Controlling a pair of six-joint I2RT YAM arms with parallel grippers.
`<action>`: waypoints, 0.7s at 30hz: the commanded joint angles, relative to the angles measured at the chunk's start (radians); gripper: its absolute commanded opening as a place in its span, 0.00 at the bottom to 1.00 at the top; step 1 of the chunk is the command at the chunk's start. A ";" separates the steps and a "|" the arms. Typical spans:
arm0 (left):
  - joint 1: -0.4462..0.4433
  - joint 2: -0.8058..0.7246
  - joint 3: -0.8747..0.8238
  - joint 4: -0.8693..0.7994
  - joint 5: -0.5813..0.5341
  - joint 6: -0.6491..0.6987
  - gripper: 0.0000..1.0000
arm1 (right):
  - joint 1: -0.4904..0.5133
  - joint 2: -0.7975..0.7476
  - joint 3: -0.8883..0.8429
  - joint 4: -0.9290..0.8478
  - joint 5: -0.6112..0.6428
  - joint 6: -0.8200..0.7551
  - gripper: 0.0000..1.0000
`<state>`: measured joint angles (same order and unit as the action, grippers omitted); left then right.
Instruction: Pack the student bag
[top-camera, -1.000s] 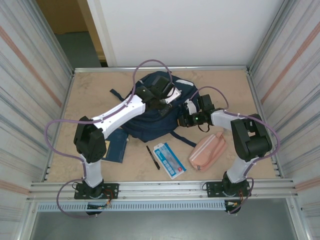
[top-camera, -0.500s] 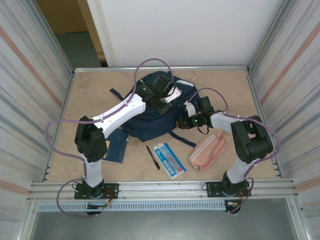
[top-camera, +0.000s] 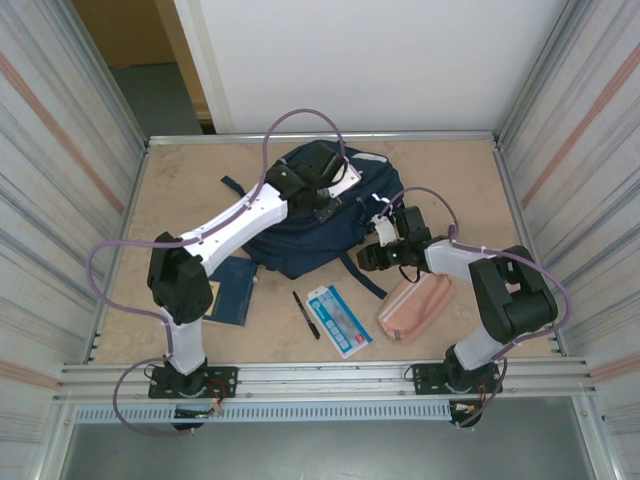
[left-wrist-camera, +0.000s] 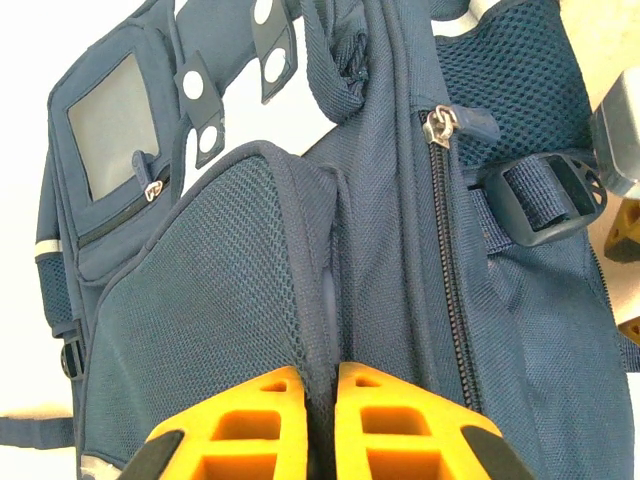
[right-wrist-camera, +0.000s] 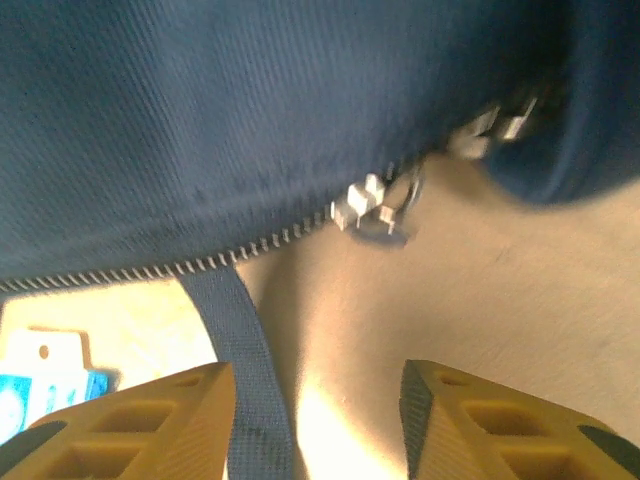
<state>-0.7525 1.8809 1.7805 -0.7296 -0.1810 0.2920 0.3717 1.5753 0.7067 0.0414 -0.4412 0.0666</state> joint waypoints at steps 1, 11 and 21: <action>0.001 -0.085 0.077 0.079 0.038 0.042 0.00 | -0.001 -0.082 -0.069 0.156 0.072 -0.031 0.49; 0.001 -0.106 0.094 0.062 0.011 0.049 0.00 | -0.001 -0.058 -0.300 0.731 0.057 -0.163 0.52; 0.002 -0.150 0.050 0.072 0.029 0.075 0.00 | 0.017 0.014 -0.342 0.923 0.103 -0.203 0.35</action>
<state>-0.7517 1.8309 1.8118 -0.7410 -0.1547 0.3336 0.3733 1.5597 0.3569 0.8688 -0.3508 -0.0879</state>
